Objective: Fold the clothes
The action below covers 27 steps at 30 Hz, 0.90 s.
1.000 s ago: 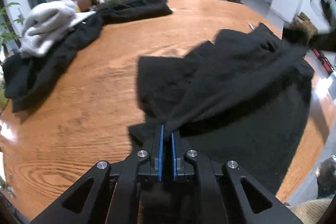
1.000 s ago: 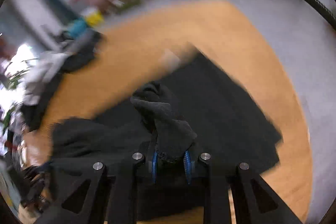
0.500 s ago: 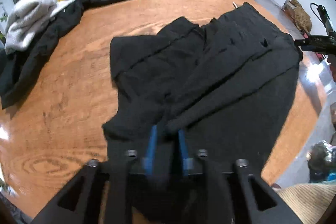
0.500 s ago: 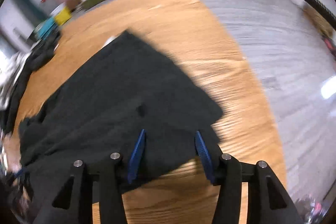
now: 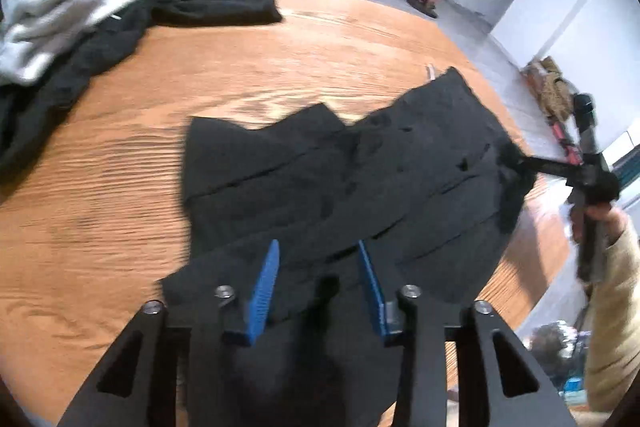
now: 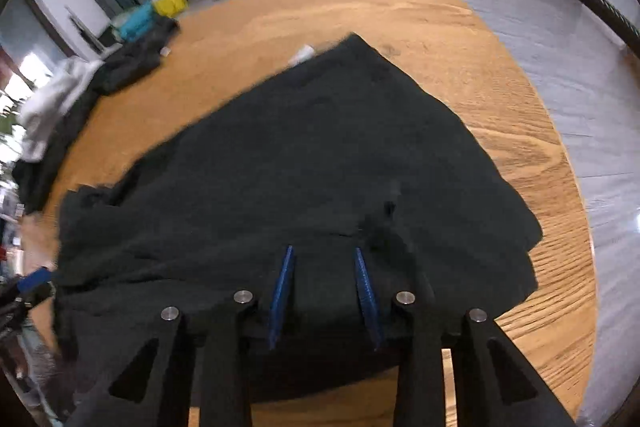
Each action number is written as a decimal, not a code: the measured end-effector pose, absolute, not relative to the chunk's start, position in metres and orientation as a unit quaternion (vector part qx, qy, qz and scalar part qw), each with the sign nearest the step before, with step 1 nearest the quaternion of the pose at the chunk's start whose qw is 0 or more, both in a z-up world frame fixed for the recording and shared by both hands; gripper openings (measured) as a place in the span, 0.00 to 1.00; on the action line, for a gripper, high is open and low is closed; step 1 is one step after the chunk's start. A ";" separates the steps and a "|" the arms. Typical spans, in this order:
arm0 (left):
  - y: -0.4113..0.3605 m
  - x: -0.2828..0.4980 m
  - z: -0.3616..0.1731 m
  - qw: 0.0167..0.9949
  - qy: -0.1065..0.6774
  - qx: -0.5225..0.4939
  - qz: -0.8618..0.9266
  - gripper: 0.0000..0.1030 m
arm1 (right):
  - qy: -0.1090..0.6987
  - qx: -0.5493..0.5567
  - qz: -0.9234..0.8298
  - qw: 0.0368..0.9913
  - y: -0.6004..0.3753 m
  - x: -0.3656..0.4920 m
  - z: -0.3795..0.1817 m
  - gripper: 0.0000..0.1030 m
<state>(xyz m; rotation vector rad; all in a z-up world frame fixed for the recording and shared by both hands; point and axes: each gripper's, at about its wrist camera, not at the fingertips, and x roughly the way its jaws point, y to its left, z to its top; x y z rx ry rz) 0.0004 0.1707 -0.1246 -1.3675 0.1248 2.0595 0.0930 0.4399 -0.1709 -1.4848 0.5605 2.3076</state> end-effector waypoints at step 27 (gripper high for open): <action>0.133 -0.109 -0.152 0.176 -0.096 -0.608 0.768 0.38 | 0.153 -0.562 0.810 -0.073 0.258 -0.077 -0.155 0.58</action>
